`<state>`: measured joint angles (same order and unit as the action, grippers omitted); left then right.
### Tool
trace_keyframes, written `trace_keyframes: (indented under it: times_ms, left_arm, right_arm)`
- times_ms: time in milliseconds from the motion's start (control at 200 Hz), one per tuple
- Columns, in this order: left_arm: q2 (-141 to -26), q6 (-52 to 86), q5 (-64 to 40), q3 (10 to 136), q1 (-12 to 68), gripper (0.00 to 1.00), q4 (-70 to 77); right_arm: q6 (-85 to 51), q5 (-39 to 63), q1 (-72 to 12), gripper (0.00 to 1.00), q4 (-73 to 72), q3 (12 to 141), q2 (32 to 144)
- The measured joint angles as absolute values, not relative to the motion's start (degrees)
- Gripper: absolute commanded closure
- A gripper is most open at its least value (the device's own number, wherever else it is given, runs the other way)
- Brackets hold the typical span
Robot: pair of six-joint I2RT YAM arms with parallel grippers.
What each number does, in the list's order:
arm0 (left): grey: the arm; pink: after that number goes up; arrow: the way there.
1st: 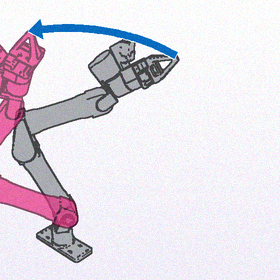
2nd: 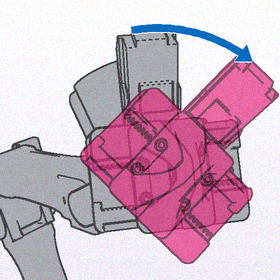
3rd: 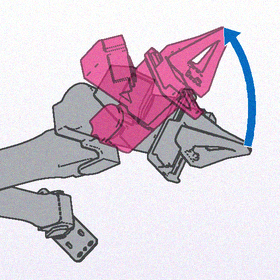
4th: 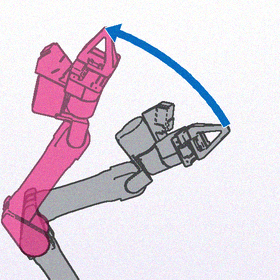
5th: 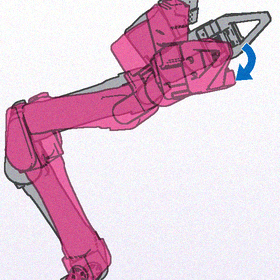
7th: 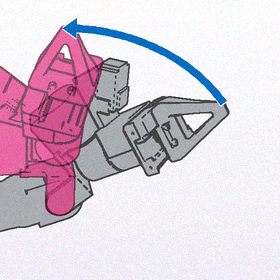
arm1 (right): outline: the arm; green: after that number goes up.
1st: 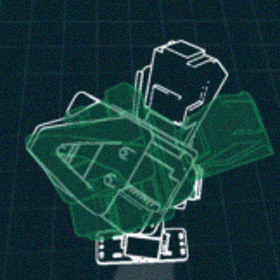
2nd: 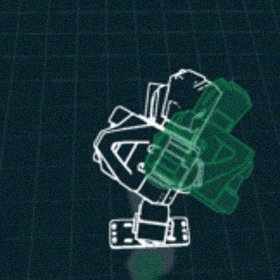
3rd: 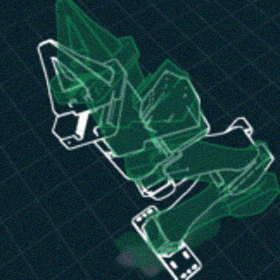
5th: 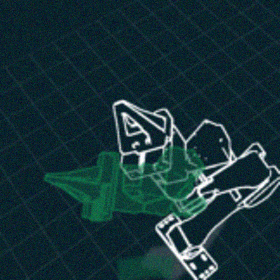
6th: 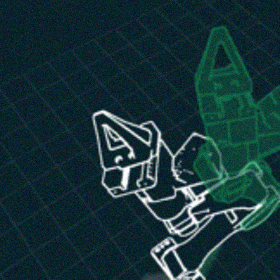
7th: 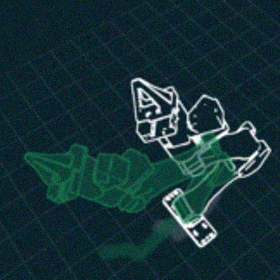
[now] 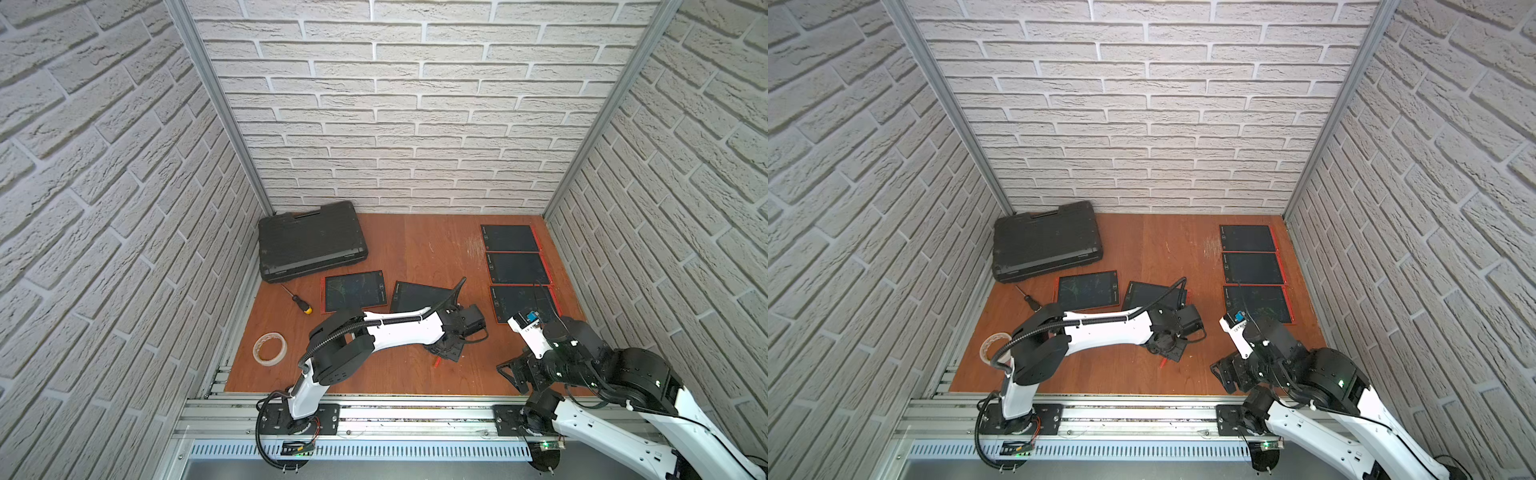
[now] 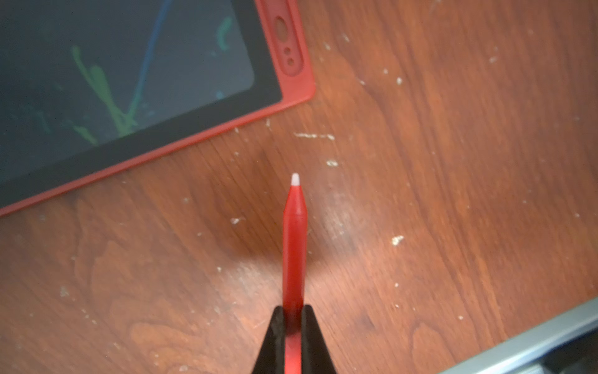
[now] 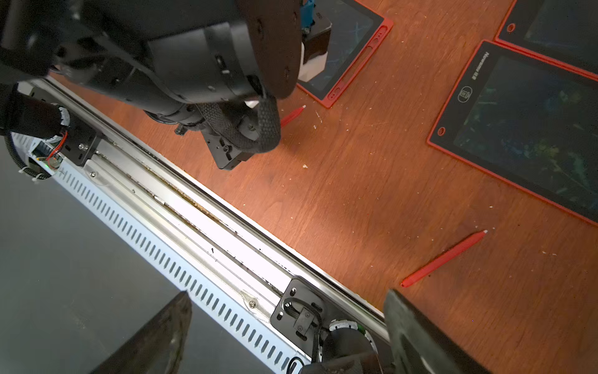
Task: Place the stylus back onto the writing tablet
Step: Pick up the stylus from the center of the board, then place the stylus on the writing tablet.
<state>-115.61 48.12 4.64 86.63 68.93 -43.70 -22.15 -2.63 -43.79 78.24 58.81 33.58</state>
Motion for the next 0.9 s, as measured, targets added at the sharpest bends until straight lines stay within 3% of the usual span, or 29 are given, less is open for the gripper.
trace_keyframes:
  times_ms: [895]
  left_arm:
    - [-117.1, 52.7, 2.3, 93.8, 62.0, 0.9, -40.4]
  right_arm:
    - [-23.5, -9.4, -43.8, 0.11, 71.3, 58.2, 32.4]
